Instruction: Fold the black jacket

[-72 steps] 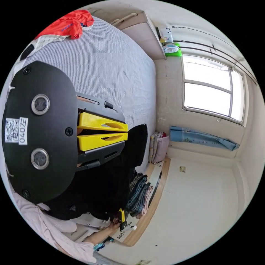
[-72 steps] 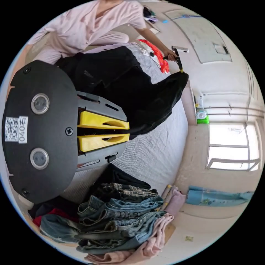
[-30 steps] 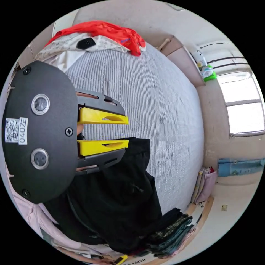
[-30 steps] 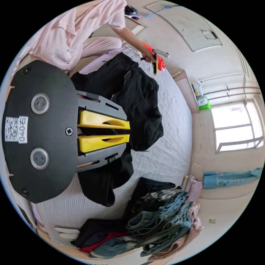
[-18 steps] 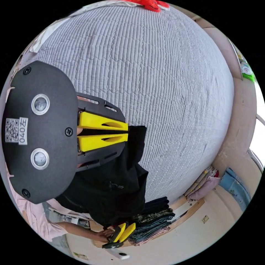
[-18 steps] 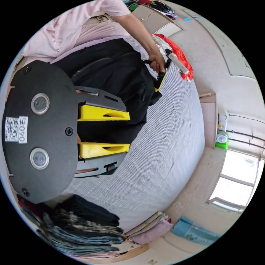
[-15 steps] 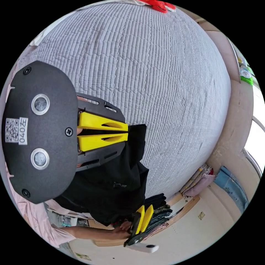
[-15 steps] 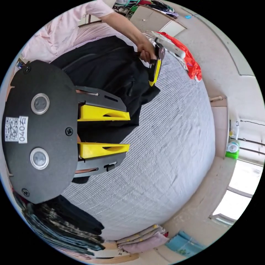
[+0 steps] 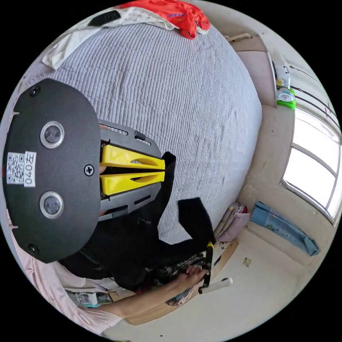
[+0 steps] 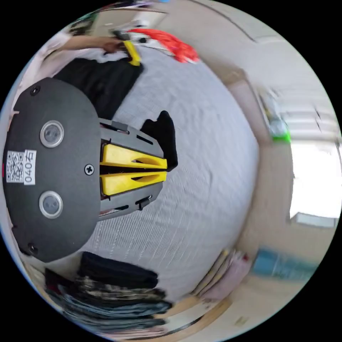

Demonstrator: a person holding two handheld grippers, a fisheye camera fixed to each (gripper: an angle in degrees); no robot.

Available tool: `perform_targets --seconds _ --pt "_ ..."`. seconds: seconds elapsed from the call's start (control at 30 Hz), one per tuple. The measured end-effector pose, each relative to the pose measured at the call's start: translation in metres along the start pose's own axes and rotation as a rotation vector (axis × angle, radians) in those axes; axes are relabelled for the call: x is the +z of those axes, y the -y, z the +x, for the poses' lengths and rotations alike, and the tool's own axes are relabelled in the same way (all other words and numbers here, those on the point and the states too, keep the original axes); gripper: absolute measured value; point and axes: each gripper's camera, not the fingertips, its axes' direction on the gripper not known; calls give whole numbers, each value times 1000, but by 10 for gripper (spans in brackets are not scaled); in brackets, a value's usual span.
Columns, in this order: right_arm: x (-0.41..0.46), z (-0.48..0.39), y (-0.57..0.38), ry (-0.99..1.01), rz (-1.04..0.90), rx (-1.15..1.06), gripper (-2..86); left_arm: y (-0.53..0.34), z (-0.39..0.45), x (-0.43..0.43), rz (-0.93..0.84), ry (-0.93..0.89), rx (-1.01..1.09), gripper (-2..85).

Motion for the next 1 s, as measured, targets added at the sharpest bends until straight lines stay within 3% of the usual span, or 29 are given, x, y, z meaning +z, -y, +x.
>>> perform_targets --seconds 0.03,0.07,0.17,0.3,0.5,0.57,0.63,0.8,0.9,1.0 --pt "-9 40 -2 -36 60 143 33 1 0 4 -11 14 -6 -8" --pt "-4 68 -3 -52 -1 197 94 2 -2 15 -40 22 -16 -8" --pt "0 109 -28 -41 -141 221 164 2 -8 43 -99 80 -27 -8" --pt "-26 121 -93 2 -127 122 172 -4 -23 62 -131 56 -71 -8" --pt "6 151 -180 28 -361 45 179 -13 -29 75 -125 22 -143 -8" --pt "31 168 -194 163 -404 95 156 -17 -25 75 -104 28 -162 -8" --pt "45 175 -199 269 -438 123 13 -21 -20 67 -51 24 -182 -8" --pt "20 176 -180 168 -222 117 -5 -2 15 41 118 202 -41 -9" --pt "58 200 -172 175 -248 252 5 14 24 96 -30 289 23 -9" --pt "124 207 -181 229 -460 321 60 4 27 159 -231 343 21 -12"
